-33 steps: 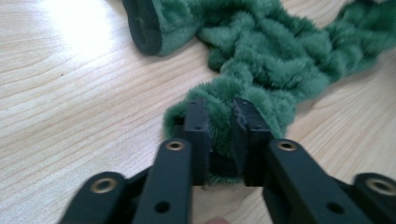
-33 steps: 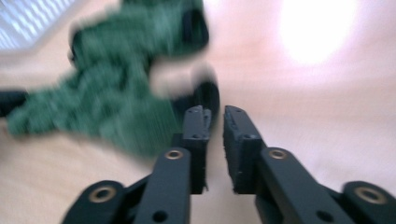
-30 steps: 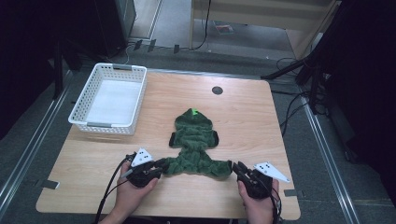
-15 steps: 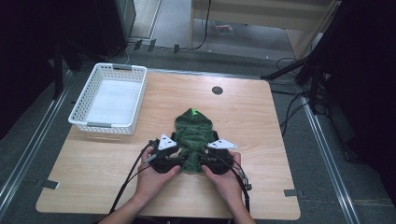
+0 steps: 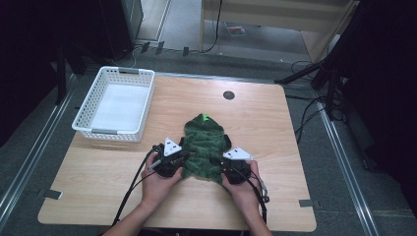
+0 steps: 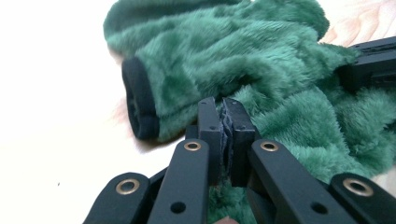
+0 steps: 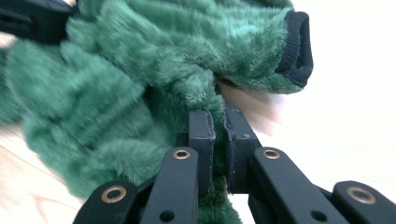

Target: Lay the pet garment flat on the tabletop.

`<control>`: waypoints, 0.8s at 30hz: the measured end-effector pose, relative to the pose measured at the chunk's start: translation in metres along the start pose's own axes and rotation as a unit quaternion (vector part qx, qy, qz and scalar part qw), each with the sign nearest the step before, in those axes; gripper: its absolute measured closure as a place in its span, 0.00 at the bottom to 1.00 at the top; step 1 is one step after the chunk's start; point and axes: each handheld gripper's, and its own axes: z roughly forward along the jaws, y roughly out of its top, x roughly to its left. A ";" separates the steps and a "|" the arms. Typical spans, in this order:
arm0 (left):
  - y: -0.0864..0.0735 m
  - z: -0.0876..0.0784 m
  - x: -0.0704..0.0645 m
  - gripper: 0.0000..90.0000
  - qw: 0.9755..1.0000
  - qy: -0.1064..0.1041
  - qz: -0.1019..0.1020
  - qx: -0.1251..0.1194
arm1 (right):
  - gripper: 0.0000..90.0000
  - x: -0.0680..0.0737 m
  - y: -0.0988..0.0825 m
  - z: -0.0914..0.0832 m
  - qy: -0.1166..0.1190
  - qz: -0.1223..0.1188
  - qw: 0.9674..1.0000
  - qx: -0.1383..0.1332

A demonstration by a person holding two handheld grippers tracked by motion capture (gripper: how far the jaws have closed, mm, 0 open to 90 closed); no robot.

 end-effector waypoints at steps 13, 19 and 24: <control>0.003 -0.012 0.006 0.73 0.999 -0.040 -0.009 -0.034 | 0.83 0.022 0.012 -0.033 0.021 0.009 0.995 -0.096; 0.008 0.005 -0.012 0.65 0.999 -0.044 0.024 0.003 | 0.83 0.034 0.006 -0.008 0.063 0.028 0.997 -0.041; 0.008 0.018 -0.023 0.75 0.997 -0.003 0.068 0.020 | 0.75 0.039 0.000 0.010 0.065 0.020 0.998 -0.016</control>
